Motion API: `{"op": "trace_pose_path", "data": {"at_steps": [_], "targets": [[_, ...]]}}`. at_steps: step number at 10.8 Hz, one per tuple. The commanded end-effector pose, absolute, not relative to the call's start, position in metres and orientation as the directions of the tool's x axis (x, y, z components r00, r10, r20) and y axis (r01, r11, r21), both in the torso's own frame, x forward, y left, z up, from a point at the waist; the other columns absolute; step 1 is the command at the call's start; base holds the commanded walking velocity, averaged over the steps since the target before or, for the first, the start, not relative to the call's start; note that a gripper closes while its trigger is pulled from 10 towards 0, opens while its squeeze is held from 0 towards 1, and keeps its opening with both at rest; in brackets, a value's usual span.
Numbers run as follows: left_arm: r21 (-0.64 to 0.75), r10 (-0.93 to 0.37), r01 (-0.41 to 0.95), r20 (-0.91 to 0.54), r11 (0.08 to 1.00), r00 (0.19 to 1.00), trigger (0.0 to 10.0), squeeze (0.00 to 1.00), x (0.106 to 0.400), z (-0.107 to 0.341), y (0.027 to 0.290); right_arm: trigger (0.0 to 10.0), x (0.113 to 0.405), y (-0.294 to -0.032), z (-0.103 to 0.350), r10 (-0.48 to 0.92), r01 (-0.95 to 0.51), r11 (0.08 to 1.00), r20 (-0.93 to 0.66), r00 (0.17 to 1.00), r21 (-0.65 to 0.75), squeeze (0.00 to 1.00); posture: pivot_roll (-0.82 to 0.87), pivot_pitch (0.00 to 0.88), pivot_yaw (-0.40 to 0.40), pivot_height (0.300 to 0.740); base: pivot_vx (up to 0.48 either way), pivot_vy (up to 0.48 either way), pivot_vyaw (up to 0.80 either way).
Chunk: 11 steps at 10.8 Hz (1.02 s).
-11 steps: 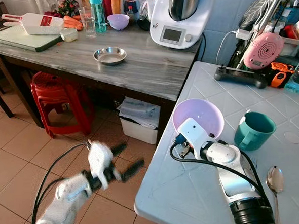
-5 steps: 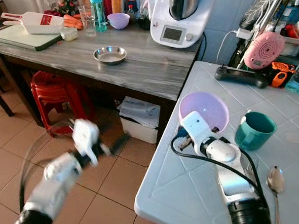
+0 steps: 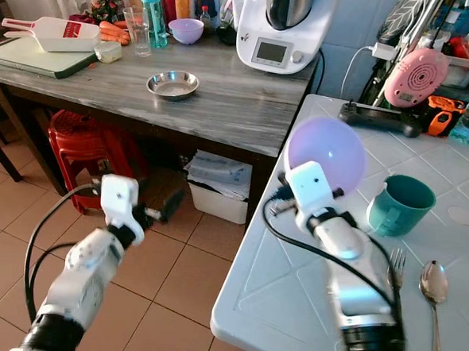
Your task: Setting the table
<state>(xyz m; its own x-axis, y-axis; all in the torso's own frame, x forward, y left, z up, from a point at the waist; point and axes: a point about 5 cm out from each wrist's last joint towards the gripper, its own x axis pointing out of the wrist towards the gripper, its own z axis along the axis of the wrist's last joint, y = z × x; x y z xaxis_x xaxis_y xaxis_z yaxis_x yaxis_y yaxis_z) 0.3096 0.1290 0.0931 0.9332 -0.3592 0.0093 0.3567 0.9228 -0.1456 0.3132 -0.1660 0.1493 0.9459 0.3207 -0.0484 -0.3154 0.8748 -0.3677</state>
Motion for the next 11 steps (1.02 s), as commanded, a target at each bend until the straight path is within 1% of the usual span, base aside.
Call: {"op": "trace_pose_path", "data": {"at_steps": [1,2,5,7,11], "targets": [[-0.152,-0.355,0.350,-0.004,0.924,0.935,10.0,0.00,0.312,0.093,0.130,10.0,0.312,-0.169,0.156,0.298,-0.279,0.889,-0.004,0.954,-0.362,0.00,-0.03,0.000,0.043,0.740,0.000,0.000,0.00],[-0.168,-0.354,0.348,-0.005,0.922,0.935,10.0,0.00,0.312,0.092,0.131,10.0,0.310,-0.165,0.153,0.289,-0.271,0.898,-0.001,0.957,-0.348,0.00,-0.03,0.000,0.045,0.740,0.000,0.000,-0.55],[-0.226,-0.350,0.335,-0.028,0.915,0.936,10.0,0.00,0.310,0.087,0.132,10.0,0.306,-0.162,0.150,0.292,-0.274,0.898,0.001,0.956,-0.344,0.00,-0.04,0.000,0.047,0.740,0.000,0.289,-0.80],[-0.220,-0.357,0.342,-0.031,0.913,0.933,10.0,0.00,0.310,0.085,0.130,10.0,0.304,-0.165,0.151,0.283,-0.263,0.901,0.008,0.959,-0.344,0.00,-0.04,0.000,0.045,0.740,0.000,0.313,0.00],[-0.220,-0.363,0.345,-0.045,0.913,0.931,10.0,0.00,0.307,0.080,0.131,10.0,0.301,-0.162,0.150,0.289,-0.267,0.899,0.011,0.957,-0.348,0.00,-0.04,0.000,0.043,0.740,0.000,0.327,0.00]]}}
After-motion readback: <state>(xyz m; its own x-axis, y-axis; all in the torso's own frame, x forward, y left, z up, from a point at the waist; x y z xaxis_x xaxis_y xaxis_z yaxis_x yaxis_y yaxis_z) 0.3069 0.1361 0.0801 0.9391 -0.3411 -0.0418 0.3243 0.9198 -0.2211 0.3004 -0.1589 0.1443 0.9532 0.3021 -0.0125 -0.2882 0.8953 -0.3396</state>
